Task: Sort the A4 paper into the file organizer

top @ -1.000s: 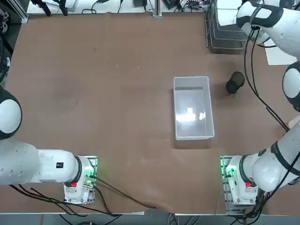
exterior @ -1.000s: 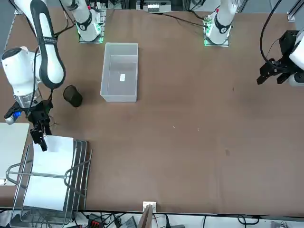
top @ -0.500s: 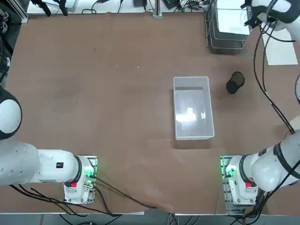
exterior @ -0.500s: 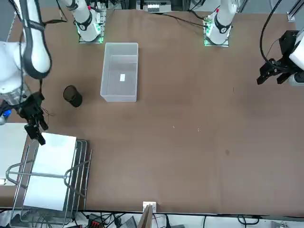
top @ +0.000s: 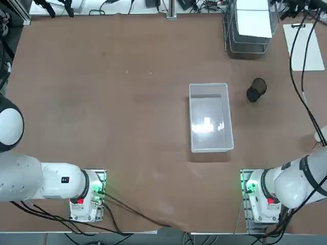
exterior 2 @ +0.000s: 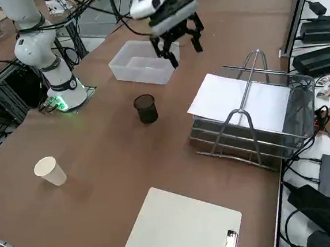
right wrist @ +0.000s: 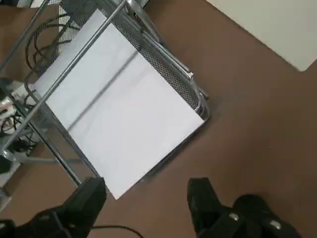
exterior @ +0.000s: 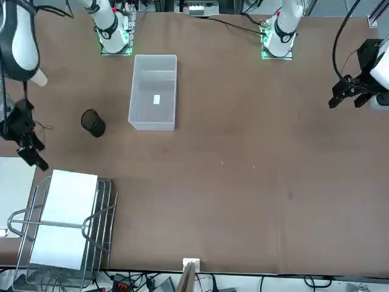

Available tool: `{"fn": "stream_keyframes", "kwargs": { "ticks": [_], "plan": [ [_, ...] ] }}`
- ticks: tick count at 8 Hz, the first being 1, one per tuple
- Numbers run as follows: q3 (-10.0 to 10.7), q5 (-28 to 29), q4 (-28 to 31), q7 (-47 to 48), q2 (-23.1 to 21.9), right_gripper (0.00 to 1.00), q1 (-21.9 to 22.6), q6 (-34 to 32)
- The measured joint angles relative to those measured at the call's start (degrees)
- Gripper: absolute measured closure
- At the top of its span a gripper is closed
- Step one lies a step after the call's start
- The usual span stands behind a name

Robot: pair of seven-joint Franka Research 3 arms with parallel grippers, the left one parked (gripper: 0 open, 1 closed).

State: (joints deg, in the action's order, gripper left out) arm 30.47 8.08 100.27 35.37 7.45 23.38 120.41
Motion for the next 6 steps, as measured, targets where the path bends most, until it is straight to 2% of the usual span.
{"fn": "stream_keyframes", "kwargs": {
  "ticks": [2,3,4,6],
  "plan": [
    [0.4,-1.4,-6.6,-15.4,0.0,0.0,-0.1,-11.9],
    [1.4,-1.4,-8.4,-24.8,-0.1,0.0,-0.3,-16.0],
    [2.6,-1.4,-9.3,-34.2,-0.3,0.0,-0.8,-18.7],
    [3.3,-1.4,-9.6,-45.9,-1.6,0.0,-1.3,-22.3]
  ]
}}
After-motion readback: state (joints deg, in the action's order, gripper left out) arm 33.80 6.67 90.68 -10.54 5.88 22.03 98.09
